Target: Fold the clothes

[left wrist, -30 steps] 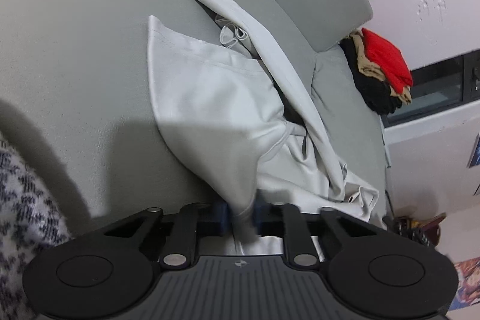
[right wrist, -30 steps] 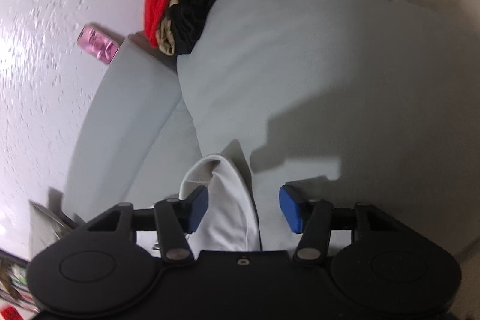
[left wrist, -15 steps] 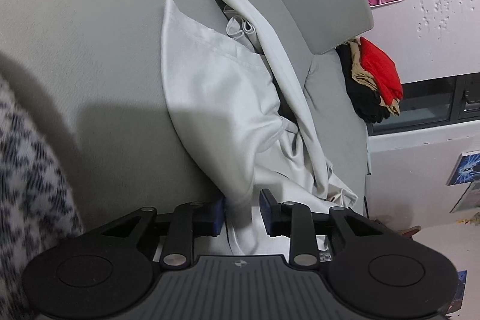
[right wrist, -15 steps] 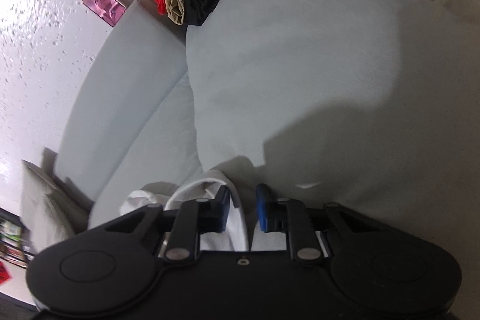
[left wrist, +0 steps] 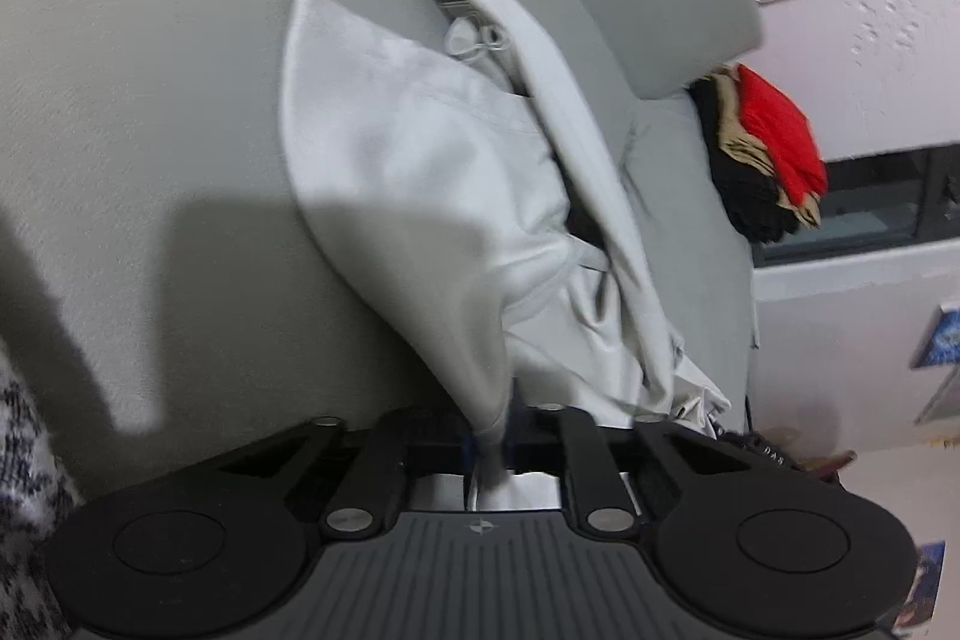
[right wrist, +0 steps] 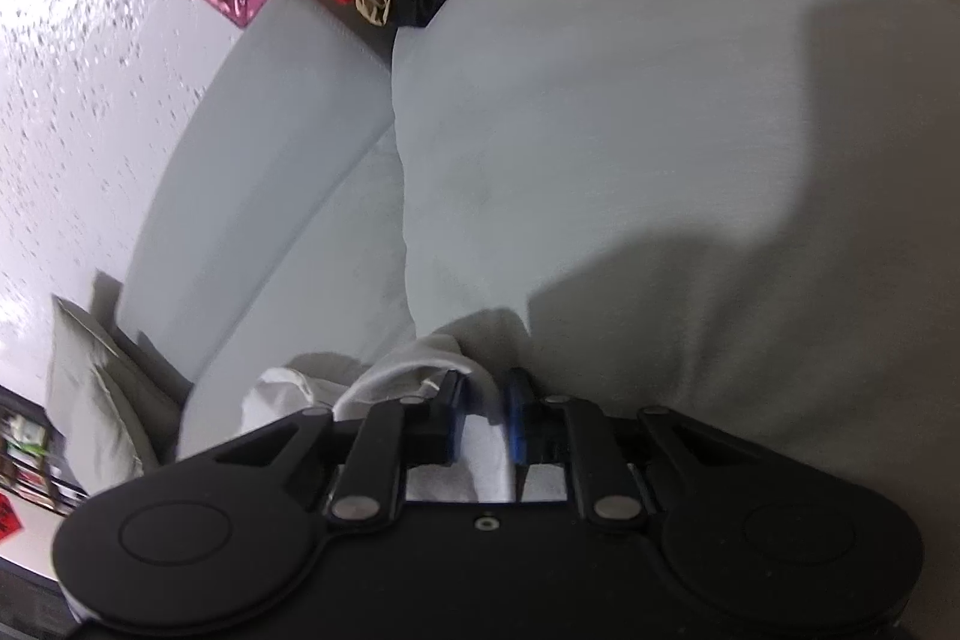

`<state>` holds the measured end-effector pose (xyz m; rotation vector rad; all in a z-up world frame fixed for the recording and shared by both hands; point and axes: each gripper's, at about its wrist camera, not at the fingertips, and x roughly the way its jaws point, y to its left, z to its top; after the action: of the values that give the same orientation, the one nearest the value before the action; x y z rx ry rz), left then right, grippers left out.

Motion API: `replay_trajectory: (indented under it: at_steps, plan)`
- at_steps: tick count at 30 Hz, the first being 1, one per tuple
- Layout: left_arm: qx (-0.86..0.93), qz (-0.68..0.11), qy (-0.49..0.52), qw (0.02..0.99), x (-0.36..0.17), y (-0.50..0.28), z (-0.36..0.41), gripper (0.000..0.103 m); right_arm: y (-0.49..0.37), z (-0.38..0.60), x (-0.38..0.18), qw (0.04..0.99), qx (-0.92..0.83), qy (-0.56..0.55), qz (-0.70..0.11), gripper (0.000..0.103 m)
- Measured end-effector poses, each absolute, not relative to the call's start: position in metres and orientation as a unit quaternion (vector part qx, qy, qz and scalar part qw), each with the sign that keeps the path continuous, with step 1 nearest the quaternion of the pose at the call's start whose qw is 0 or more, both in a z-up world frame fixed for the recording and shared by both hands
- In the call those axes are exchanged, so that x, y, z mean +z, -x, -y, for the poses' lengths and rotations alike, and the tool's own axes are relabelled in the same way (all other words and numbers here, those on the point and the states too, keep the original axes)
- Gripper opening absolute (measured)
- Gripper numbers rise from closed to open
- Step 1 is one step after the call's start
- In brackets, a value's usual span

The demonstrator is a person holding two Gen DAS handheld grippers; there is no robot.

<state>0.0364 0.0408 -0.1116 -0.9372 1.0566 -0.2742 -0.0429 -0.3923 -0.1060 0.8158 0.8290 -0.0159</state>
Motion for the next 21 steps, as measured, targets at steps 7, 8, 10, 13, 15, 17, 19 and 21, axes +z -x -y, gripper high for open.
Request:
replay_trajectory:
  at_steps: [7,8,10,13,15,17,19,21]
  plan:
    - [-0.103,-0.421,0.328,0.840,-0.034,-0.014,-0.049,0.005,0.071,0.375,-0.074,0.806,-0.031,-0.455,-0.376,0.002]
    - [-0.104,-0.405,0.320,0.850,-0.019,-0.009,-0.053,0.005,0.079,0.373,-0.069,0.792,-0.020,-0.485,-0.369,0.002]
    - [-0.104,-0.368,0.315,0.869,0.014,-0.005,-0.063,0.005,0.093,0.367,-0.057,0.767,0.010,-0.540,-0.347,0.002]
    - [-0.092,-0.301,0.327,0.891,0.075,-0.016,-0.084,0.004,0.094,0.359,-0.023,0.749,0.054,-0.591,-0.293,0.002]
    - [-0.085,-0.246,0.339,0.904,0.123,-0.023,-0.100,0.004,0.089,0.357,0.012,0.748,0.081,-0.614,-0.239,0.002]
    - [-0.087,-0.170,0.350,0.917,0.178,-0.012,-0.115,0.004,0.088,0.357,0.061,0.758,0.113,-0.620,-0.167,0.002]
    - [-0.089,-0.100,0.356,0.925,0.225,0.006,-0.125,0.004,0.099,0.358,0.118,0.773,0.148,-0.611,-0.084,0.002]
    - [-0.089,-0.050,0.351,0.931,0.257,0.027,-0.127,0.005,0.120,0.353,0.165,0.795,0.174,-0.581,-0.014,0.002]
